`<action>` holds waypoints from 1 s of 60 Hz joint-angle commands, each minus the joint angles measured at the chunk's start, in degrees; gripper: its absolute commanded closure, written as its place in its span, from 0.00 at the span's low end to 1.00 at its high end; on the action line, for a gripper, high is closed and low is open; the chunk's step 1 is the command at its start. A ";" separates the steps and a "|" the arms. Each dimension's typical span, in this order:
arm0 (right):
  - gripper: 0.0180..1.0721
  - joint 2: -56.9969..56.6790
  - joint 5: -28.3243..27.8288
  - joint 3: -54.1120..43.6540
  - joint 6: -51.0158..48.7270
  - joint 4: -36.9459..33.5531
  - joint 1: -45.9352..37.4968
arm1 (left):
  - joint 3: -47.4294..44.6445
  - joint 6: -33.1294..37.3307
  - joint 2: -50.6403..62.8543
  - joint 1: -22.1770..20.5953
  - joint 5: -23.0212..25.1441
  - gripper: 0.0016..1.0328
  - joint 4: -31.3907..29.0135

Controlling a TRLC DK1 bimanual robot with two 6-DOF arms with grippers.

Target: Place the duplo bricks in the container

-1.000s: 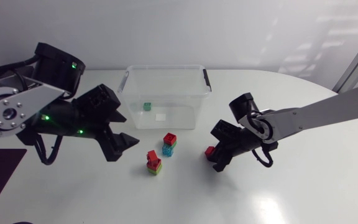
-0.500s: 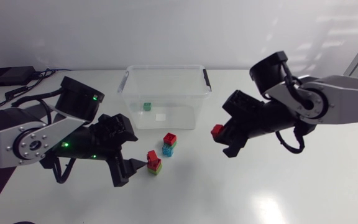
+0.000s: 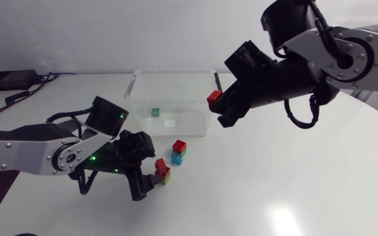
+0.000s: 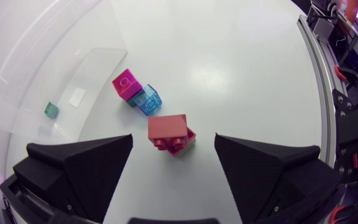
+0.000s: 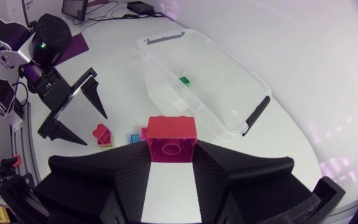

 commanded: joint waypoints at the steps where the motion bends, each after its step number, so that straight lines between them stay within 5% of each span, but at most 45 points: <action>1: 0.74 2.67 0.59 2.56 1.59 0.89 0.34 | -0.99 -0.01 2.19 -0.54 0.84 0.11 1.37; 10: 0.73 5.57 0.76 4.94 2.38 2.13 0.34 | -0.02 -1.06 5.26 -1.42 0.84 0.17 3.12; 14: 0.73 6.63 0.85 5.64 2.56 2.74 0.34 | 0.77 -1.42 6.76 -1.51 0.84 0.31 3.12; 21: 0.73 8.30 0.94 6.43 2.82 3.80 0.34 | 2.44 -2.47 7.99 -0.80 1.89 0.74 2.86; 60: 0.72 17.70 1.47 14.34 2.65 5.90 -0.01 | 3.50 -3.88 -2.38 2.01 5.85 0.77 -2.68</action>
